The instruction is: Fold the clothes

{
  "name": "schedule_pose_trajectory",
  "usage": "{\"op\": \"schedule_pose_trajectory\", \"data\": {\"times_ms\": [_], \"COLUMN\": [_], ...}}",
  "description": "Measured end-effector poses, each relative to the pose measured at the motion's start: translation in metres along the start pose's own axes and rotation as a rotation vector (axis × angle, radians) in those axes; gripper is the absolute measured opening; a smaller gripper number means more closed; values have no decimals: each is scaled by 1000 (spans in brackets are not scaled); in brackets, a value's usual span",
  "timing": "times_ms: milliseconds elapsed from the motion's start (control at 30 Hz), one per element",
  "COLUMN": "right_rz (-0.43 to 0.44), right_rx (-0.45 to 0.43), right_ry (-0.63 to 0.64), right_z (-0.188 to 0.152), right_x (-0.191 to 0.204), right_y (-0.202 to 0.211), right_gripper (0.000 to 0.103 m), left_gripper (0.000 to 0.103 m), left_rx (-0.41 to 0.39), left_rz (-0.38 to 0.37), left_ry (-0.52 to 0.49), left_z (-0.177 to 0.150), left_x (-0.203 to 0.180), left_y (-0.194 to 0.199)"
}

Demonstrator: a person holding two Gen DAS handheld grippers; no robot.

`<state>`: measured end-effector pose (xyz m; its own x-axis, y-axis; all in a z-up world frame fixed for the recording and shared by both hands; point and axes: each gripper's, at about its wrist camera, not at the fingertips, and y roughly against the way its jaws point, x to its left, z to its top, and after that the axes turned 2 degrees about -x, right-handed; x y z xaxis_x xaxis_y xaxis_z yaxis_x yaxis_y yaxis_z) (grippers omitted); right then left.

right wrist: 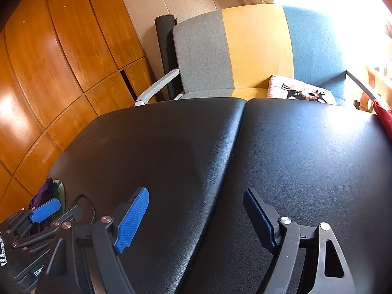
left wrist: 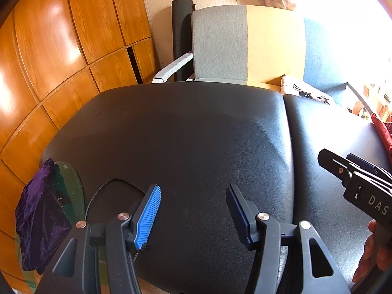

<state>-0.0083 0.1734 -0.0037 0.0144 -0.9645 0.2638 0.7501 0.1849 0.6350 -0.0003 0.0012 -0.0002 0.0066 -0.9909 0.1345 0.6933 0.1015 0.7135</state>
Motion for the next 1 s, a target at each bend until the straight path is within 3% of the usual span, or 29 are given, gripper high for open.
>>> {"op": "schedule_pose_trajectory", "data": {"times_ms": [1000], "right_rz": [-26], "right_rx": [11], "right_ry": [-14], "right_z": [-4], "right_x": [-12], "right_y": [4], "right_gripper": [81], "left_gripper": [57], "left_rx": [22], "left_rz": [-23], "left_ry": [-32], "left_z": [-3], "left_x": [-23], "left_y": [3]}}
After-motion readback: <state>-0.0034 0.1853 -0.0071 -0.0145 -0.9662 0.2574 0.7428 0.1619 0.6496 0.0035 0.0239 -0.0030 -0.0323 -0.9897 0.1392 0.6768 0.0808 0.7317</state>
